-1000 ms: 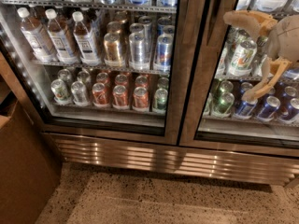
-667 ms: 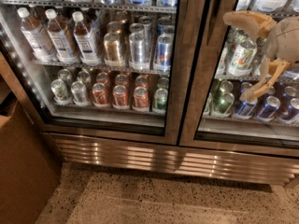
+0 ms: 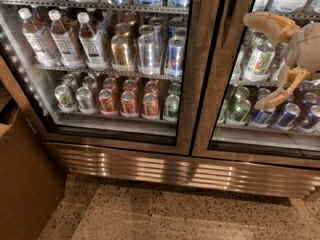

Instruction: Open left fridge door

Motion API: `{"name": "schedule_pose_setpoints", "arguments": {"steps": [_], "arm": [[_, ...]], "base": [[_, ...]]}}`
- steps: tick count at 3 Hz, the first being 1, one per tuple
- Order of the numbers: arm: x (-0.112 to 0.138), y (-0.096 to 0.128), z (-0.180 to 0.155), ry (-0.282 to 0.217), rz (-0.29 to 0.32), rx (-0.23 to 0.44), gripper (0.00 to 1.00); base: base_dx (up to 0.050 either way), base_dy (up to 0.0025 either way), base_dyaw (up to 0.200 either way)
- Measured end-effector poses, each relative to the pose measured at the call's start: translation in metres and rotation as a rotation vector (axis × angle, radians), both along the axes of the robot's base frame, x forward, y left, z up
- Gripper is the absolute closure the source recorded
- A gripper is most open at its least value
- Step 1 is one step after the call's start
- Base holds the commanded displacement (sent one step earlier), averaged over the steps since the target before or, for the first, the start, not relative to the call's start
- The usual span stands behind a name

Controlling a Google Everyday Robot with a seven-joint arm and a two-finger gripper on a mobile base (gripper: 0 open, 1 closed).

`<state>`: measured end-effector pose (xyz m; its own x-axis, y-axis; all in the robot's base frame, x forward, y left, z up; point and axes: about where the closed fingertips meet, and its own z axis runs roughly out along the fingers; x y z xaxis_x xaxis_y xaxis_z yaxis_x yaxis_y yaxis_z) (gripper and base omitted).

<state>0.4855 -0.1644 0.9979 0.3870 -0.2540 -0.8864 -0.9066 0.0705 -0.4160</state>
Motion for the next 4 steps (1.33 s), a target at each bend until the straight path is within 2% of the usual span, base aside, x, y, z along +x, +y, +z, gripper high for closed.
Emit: {"name": "schedule_pose_setpoints", "arguments": {"steps": [2, 3, 4], "arm": [[0.0050, 0.0005, 0.0001, 0.152, 0.027, 0.003, 0.00], [0.0050, 0.0005, 0.0001, 0.152, 0.027, 0.003, 0.00], [0.0086, 0.0012, -0.0045, 0.224, 0.026, -0.008, 0.00]], "base": [[0.000, 0.00000, 0.000], [0.000, 0.00000, 0.000], [0.000, 0.00000, 0.000]]}}
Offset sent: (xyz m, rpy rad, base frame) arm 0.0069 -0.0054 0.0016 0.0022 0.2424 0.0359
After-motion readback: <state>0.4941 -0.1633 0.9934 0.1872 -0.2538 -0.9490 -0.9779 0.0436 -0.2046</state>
